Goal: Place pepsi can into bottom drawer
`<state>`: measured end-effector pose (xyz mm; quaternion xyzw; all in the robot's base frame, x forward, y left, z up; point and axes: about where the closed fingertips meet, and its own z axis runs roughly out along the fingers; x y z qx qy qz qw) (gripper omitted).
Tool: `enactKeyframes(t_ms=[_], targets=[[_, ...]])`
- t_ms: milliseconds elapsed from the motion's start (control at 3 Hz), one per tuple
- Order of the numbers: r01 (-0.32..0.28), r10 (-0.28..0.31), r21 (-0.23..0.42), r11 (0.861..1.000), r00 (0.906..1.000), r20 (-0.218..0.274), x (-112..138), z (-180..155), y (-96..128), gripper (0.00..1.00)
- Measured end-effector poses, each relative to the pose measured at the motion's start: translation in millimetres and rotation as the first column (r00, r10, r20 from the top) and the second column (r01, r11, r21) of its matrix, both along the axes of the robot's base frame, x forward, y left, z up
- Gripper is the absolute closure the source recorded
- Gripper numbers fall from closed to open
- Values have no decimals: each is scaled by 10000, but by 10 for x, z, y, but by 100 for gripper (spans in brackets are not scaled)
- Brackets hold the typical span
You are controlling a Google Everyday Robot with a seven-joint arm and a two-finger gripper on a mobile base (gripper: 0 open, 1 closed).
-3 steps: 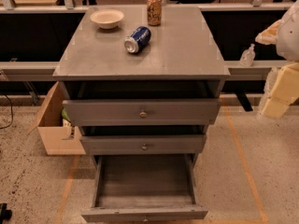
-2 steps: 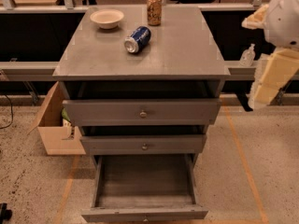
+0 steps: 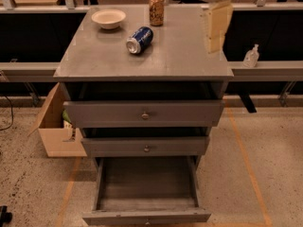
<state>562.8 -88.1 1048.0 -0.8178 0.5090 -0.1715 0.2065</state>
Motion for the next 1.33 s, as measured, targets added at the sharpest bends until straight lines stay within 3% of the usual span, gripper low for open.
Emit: enactKeyframes(t_ms=[333,667,1000,1333], targets=[[-1918,1950,-634,9794,9796,483,514,0,390,0],[-2618,2688,-977,9602,9608,674,560,31,433,0],[-2544,2649,-1246,9590,9613,756,602,-64,428,0],[-2601,2781,-1697,9505,9561,924,852,-298,101,0]])
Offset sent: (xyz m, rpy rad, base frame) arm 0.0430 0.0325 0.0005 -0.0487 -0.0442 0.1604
